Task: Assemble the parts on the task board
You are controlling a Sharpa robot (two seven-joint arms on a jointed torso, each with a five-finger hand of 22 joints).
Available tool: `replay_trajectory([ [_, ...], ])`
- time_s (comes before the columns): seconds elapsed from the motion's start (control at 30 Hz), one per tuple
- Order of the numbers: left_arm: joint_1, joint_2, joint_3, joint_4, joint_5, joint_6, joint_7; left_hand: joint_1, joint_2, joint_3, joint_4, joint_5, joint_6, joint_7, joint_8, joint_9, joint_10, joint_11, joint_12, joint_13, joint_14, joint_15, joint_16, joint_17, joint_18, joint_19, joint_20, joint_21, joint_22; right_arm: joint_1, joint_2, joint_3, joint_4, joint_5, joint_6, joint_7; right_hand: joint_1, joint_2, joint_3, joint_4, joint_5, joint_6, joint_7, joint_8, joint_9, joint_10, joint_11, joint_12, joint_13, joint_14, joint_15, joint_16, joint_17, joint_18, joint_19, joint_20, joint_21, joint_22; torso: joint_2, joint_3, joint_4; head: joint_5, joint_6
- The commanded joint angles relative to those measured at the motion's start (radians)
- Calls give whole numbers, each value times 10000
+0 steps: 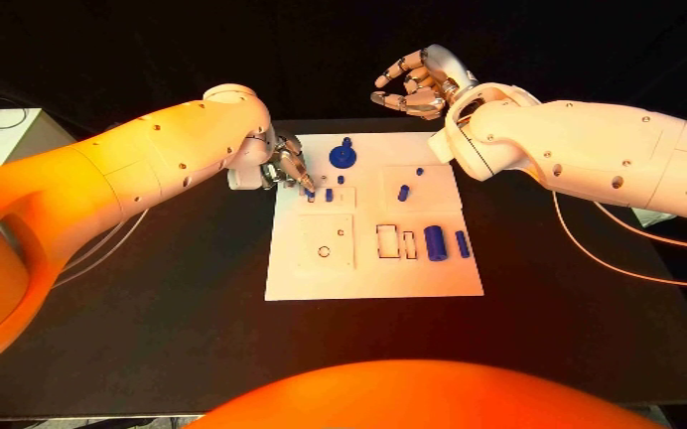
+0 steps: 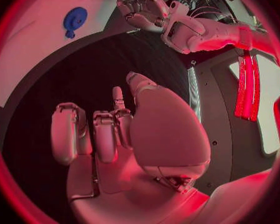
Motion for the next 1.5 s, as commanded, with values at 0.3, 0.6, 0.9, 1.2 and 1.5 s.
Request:
replay_trajectory([
  [0.3,-61,102,-3,-99,-107,319,8,-58,42,2083,-2163,83,85,-22,-4,16,45,-21,73,18,723,-92,70,1756,-122,-29,-14,20,-27,-2,23,6,-1,-85,161,44,-105,6,69,2,52,-44,31,-47,17,169,79,-2,1856,931,75,-56,2133,112,431,52,-34,2062,7,2,-11,21,2],
  [0.6,-89,127,-44,-121,-205,428,15,-73,28,2093,-2188,155,104,-26,-10,25,70,-26,99,53,736,-95,85,1789,-122,-30,-17,25,-22,-2,33,6,-5,-86,174,41,-105,6,69,2,52,-44,31,-47,17,169,79,-2,1856,931,75,-56,2133,112,431,52,-34,2062,11,2,-3,15,2],
  [0.9,-110,103,-66,-147,-237,412,2,-83,22,2097,-2198,196,115,-28,-13,31,81,-29,110,66,741,-96,92,1806,-122,-30,-18,28,-19,-2,34,6,-7,-86,191,36,-106,6,70,1,53,-43,31,-48,17,169,79,-2,1856,931,75,-55,2134,112,431,52,-35,2062,4,-2,1,10,2],
  [1.2,-113,70,-72,-143,-306,326,8,-111,11,2103,-2214,291,140,-32,-20,43,125,-32,154,132,748,-100,102,1826,-121,-35,-22,32,-17,-3,37,6,4,-85,208,46,-115,7,86,-8,64,-37,27,-52,24,171,76,1,1855,932,74,-53,2139,113,430,53,-43,2060,11,0,-4,16,2],
  [1.5,-114,106,-72,-122,-314,423,32,-119,9,2103,-2217,317,146,-34,-22,46,146,-33,174,166,749,-101,103,1828,-122,-35,-22,34,-15,-3,33,6,10,-85,208,42,-117,12,92,-10,65,-31,26,-51,26,179,75,13,1862,932,73,-53,2138,109,437,53,-20,2067,14,1,-3,6,2],
])
